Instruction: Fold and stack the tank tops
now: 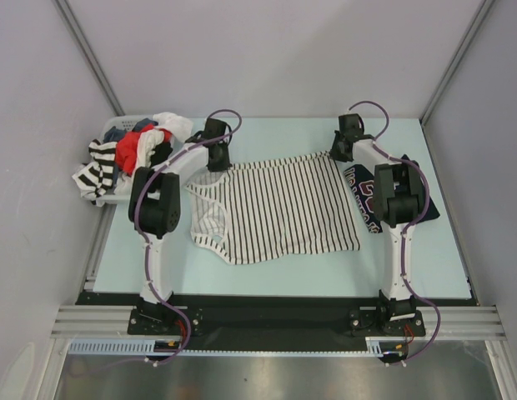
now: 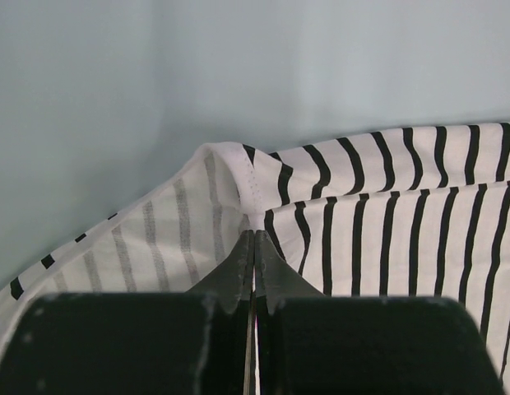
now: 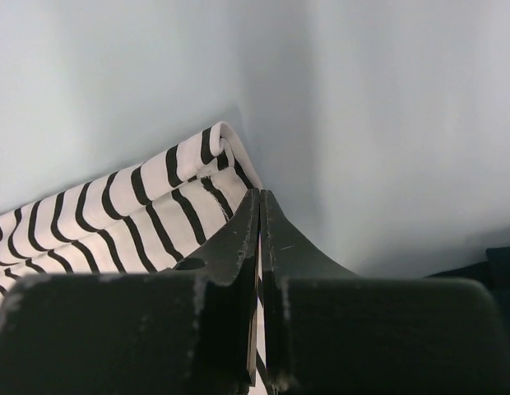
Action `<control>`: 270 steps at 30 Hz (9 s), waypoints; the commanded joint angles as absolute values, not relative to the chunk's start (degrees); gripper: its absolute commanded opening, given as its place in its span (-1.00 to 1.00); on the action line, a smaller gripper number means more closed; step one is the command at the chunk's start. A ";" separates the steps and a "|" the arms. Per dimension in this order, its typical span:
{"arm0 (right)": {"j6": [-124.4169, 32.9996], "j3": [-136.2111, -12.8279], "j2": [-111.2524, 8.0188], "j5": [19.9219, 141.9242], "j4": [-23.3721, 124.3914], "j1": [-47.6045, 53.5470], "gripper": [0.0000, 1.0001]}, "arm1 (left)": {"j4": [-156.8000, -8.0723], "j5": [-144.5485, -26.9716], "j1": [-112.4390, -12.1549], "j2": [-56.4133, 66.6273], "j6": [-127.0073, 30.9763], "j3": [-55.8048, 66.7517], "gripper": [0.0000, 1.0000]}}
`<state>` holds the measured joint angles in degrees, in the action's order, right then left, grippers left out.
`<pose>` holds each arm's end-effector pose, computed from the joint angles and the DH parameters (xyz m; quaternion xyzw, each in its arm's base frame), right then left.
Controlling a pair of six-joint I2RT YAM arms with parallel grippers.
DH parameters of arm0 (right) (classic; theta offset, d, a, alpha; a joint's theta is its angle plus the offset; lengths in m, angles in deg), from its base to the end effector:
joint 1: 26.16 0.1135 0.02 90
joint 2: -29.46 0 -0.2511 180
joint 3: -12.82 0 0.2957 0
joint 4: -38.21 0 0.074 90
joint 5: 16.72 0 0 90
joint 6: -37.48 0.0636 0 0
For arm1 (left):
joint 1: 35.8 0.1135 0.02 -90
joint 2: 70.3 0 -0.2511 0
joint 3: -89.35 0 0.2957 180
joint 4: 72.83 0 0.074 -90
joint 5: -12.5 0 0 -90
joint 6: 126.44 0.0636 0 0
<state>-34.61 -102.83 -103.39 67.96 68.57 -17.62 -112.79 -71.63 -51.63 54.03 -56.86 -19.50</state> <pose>0.5605 0.0782 0.1088 0.0928 0.9267 0.0406 0.3619 0.5063 -0.1368 0.1289 -0.0534 0.9522 -0.0458 0.2971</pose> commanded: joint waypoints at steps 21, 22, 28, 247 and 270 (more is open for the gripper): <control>-31.78 -101.71 -95.78 72.75 63.27 -20.18 -1.00 | -110.74 -68.62 -51.09 46.77 -56.65 -20.71 -0.99; -31.61 -102.33 -96.04 72.75 63.36 -20.44 -1.00 | -110.56 -68.62 -51.09 46.68 -56.74 -20.97 -1.00; -29.76 -103.21 -97.54 75.56 62.13 -21.32 -1.00 | -110.12 -67.92 -51.09 48.00 -57.00 -22.46 -0.99; -8.75 -40.01 -36.97 55.09 71.54 -10.33 -1.00 | -109.50 -66.43 -67.88 0.97 -70.72 32.39 -0.99; -10.16 -50.30 -53.94 59.39 65.73 -14.82 -1.00 | -109.59 -65.02 -64.10 16.44 -67.11 20.16 -0.99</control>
<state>-9.56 -47.35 -52.36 59.61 67.91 -14.49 -110.17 -66.06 -65.03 15.61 -68.84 23.10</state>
